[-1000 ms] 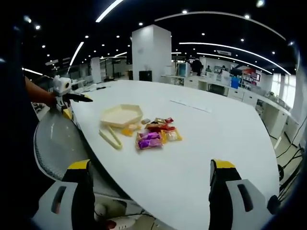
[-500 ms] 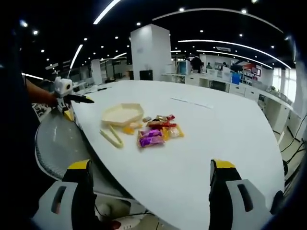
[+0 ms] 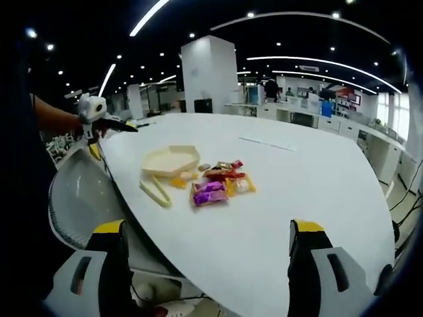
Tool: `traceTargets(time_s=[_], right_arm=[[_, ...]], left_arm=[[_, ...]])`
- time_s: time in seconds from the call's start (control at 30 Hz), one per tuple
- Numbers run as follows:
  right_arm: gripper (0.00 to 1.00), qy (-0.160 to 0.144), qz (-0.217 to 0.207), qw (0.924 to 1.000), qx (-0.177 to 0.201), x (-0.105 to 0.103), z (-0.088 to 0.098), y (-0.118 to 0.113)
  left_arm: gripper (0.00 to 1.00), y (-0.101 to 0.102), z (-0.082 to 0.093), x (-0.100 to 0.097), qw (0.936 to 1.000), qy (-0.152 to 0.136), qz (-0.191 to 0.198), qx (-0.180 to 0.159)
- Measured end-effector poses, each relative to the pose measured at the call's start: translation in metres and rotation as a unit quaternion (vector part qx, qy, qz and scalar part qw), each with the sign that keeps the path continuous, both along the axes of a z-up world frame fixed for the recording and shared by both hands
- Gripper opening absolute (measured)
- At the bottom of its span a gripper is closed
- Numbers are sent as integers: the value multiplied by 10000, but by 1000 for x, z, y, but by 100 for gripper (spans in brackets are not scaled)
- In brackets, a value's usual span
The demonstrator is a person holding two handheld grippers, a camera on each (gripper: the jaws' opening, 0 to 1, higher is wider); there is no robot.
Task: Place the target food into the container with the food tongs after gripping and lifting it, then release it inside without dropping or visibly crushing the food.
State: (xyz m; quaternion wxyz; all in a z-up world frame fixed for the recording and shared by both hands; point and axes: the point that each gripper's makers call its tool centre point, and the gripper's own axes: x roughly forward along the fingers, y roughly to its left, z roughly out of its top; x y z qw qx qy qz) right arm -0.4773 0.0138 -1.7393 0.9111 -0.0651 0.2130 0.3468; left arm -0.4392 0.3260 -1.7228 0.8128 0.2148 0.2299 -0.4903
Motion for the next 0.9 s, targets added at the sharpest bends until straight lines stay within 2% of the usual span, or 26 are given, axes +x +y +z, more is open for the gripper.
traceTargets(time_s=[0.3, 0.47, 0.63, 0.9], right_arm=[[100, -22, 44, 10000, 5, 6, 3, 2], [100, -107, 68, 9999, 53, 6, 11, 6], [100, -138, 106, 9998, 62, 4, 13, 7], [100, -154, 186, 9997, -2, 1, 13, 3]], left_arm=[[89, -28, 7, 4, 9955, -38, -808, 492], [85, -43, 8, 3, 9917, -41, -1138, 604], [84, -44, -2, 6, 9890, -10, -1230, 827], [79, -41, -16, 3, 9858, 115, -1340, 1006]])
